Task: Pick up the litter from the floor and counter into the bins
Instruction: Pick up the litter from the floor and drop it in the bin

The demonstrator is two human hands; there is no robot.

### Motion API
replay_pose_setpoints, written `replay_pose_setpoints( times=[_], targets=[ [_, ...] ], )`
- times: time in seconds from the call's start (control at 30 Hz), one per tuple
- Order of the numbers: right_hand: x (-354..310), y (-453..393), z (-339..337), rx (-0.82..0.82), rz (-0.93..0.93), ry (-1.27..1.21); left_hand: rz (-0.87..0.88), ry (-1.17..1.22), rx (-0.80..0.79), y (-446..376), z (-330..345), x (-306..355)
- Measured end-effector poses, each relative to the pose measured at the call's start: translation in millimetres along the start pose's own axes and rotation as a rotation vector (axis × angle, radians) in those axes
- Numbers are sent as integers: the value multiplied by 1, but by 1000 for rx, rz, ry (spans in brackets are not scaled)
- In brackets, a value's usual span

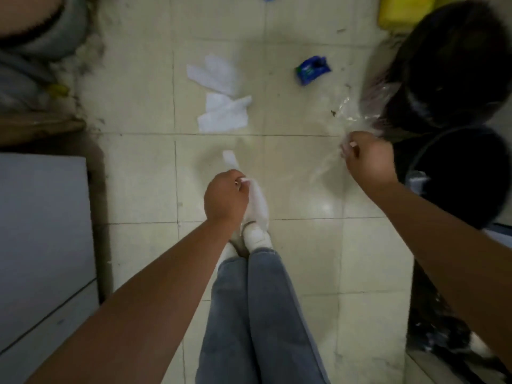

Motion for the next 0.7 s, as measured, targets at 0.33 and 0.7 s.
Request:
replay_pose_setpoints(
  times=[0.33, 0.7],
  targets=[
    [156, 20, -240, 366, 423, 93, 80, 160, -206, 88, 34, 244],
    [324, 32, -224, 156, 455, 110, 140, -16, -344, 167, 209, 368]
  ],
)
Point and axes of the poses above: each hand's wrist, its own y-axis away from the middle knuckle, its own z-axis out of the palm, x = y × z, the point moved 2 cm from there along -y, towards the middle knuckle, and after that the axes turned 15 degrees about x, right-handed, at the moved point
